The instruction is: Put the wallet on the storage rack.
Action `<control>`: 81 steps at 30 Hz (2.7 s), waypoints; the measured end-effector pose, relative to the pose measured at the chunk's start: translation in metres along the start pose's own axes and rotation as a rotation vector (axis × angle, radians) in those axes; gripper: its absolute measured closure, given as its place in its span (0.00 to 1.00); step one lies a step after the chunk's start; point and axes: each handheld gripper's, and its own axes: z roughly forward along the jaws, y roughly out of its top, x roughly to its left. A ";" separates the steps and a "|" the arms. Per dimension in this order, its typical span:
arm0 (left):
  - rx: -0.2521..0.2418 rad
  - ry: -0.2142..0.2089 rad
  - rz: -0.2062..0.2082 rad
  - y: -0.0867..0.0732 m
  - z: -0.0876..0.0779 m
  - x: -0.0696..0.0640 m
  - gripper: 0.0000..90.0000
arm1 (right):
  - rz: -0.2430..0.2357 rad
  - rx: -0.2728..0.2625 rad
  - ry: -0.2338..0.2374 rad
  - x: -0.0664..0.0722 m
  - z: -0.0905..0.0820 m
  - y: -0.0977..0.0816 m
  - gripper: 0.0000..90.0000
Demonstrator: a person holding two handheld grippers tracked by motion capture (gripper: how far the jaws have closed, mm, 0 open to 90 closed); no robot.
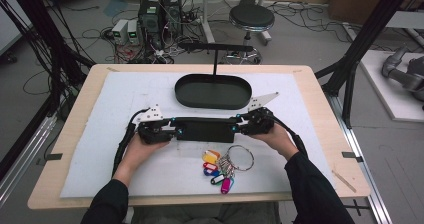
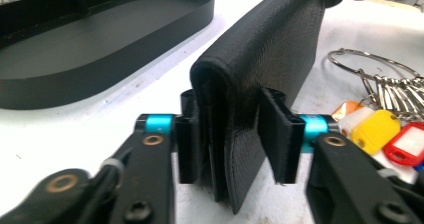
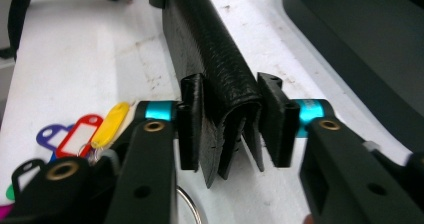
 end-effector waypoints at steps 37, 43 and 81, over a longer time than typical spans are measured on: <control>-0.226 0.021 0.140 0.042 -0.015 -0.025 0.84 | 0.278 -0.367 -0.490 -0.007 -0.133 -0.069 0.61; -0.269 0.046 0.141 0.053 -0.011 -0.021 0.84 | 0.275 -0.369 -0.506 -0.007 -0.134 -0.069 0.62; -0.345 0.251 0.011 0.065 0.099 0.056 0.84 | 0.280 -0.389 -0.528 -0.009 -0.139 -0.081 0.67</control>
